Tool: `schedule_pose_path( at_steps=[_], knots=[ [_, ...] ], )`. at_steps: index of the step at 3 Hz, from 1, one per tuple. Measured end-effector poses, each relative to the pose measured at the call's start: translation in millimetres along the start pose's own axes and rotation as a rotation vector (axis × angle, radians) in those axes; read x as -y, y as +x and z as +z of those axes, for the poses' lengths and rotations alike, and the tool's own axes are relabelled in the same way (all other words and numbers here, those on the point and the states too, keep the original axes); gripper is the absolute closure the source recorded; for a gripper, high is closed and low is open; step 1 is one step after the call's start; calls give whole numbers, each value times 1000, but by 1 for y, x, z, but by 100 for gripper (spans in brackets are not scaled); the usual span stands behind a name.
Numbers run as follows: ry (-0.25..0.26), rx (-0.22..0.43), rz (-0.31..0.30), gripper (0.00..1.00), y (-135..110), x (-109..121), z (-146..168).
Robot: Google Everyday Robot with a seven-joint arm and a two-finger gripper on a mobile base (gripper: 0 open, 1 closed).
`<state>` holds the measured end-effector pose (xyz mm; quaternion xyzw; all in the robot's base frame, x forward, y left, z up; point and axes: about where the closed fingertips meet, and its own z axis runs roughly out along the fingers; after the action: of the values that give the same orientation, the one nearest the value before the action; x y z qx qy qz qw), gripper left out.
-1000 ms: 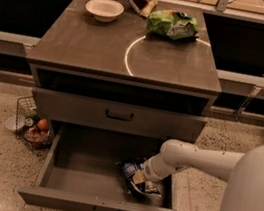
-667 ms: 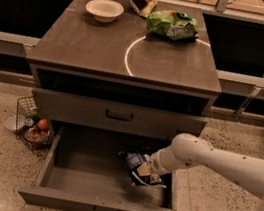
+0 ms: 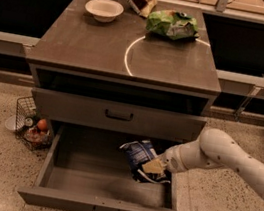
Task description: Pick blue chip bag from middle drawer and place on counter
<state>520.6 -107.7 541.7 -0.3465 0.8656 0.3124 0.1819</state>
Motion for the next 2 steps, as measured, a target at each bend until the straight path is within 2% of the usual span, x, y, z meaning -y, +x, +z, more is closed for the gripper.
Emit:
schedule_pose_path(
  at_steps=[1, 2],
  knots=[
    [-126, 109, -128, 100, -17, -33, -51],
    [-176, 109, -240, 100, -13, -48, -60]
  ],
)
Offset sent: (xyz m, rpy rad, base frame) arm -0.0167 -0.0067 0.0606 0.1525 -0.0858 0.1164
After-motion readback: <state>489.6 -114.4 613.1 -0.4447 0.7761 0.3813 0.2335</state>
